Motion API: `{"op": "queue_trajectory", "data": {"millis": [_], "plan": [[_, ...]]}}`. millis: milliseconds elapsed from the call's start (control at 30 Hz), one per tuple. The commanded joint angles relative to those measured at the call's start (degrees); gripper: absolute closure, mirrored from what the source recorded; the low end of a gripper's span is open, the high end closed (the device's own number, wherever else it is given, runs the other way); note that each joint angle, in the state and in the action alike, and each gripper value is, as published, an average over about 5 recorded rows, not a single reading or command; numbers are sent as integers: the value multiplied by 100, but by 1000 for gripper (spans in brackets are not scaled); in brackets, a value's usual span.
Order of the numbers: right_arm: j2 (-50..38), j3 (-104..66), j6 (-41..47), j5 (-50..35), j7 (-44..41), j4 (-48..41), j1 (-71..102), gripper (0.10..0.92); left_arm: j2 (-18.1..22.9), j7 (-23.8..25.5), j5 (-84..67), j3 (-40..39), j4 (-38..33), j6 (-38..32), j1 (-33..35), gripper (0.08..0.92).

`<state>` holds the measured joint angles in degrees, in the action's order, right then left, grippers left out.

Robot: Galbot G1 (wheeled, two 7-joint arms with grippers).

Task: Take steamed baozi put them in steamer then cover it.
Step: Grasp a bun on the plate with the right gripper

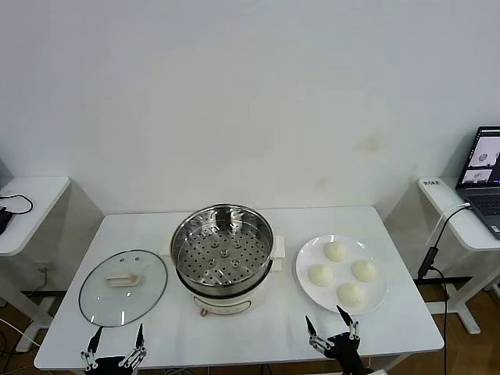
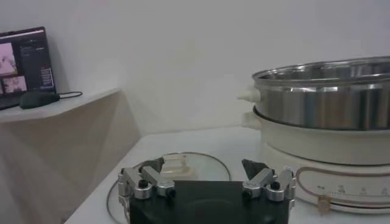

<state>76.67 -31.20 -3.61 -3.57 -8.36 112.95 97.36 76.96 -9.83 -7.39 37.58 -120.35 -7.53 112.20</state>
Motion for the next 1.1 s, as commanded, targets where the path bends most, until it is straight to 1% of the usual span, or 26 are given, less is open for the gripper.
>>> {"op": "queue_trajectory", "data": {"millis": [33, 200, 300, 500, 667, 867, 1100], "plan": [[-214, -317, 197, 759, 100, 76, -310, 203, -31, 13, 226, 1, -56, 374, 41, 177], [-716, -758, 618, 1645, 13, 89, -745, 203, -112, -31, 373, 30, -149, 577, -69, 177], [-1165, -902, 879, 1885, -183, 32, -1081, 203, -114, -29, 369, 87, -174, 604, -167, 177], [-2334, -791, 1344, 2357, -937, -452, -1989, 203, -123, -28, 485, 160, -265, 703, -290, 177], [-3213, -87, 1488, 2775, -1723, -1072, -3088, 202, -144, -16, 581, 251, -354, 781, -383, 177], [-4038, 1372, 1546, 2730, -2589, -1893, -4909, 203, -135, 10, 784, 257, -446, 757, -406, 177], [-4516, 3845, 1782, 2006, -3895, -2973, -7416, 203, -92, 19, 948, 264, -575, 764, -392, 177]]}}
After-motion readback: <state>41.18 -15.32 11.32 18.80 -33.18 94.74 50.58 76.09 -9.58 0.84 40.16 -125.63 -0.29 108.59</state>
